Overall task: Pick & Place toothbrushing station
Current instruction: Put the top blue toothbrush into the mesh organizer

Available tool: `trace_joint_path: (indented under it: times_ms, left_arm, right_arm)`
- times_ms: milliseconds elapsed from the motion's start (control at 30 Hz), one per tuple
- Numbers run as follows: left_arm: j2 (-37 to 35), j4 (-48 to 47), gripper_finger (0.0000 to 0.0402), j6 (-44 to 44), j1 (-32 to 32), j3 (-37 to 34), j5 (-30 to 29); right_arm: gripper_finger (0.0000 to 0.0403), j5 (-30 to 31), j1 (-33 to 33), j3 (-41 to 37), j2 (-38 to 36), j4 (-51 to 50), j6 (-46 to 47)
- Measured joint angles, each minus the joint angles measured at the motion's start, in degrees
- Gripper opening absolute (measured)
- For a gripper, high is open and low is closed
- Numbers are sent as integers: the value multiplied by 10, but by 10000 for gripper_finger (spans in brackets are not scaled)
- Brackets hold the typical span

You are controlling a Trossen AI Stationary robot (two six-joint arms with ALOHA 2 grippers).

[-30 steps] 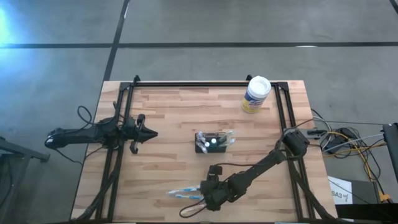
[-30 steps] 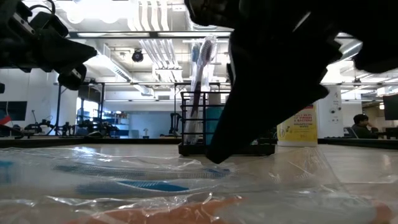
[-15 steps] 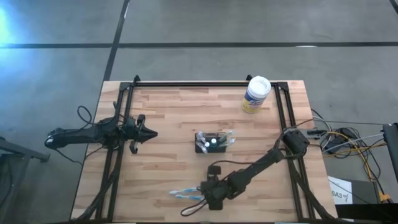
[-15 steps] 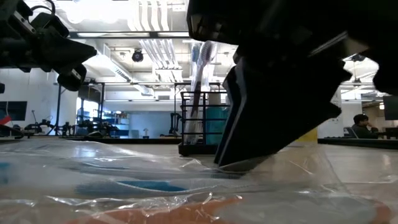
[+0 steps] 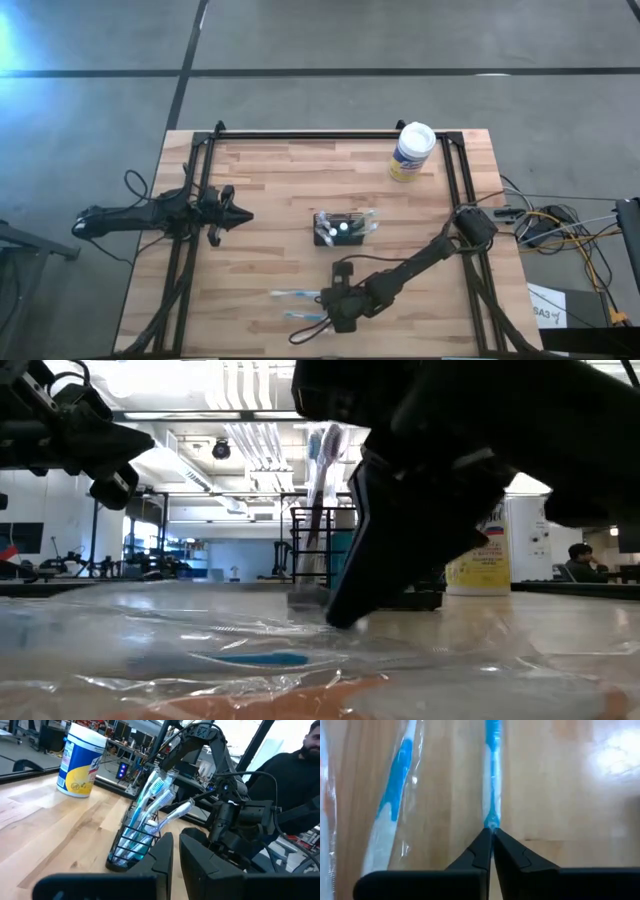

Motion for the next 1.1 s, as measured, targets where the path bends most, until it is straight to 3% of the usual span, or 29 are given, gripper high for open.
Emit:
trace_joint_path:
  times_ms: [233,400,533,633,800,967,1100]
  left_arm:
    - [0,13,35,1,0,0,5]
    - [-1,13,35,23,0,2,14]
    - [2,5,36,49,-1,0,-68]
    - [11,6,42,69,-2,0,-77]
    - [33,99,57,139,-22,1,20]
    - [68,124,69,152,-37,14,-41]
    - [111,199,93,173,-38,15,-51]
  right_arm:
    - [8,52,5,-3,-63,-32,-20]
    - [8,130,29,-16,-133,-21,-66]
    - [8,186,38,-64,-190,33,-108]
    - [8,191,35,-131,-238,116,-154]
    - [8,187,26,-284,-325,376,-270]
    - [8,186,8,-402,-373,638,-381]
    - [8,182,-6,-435,-387,671,-407]
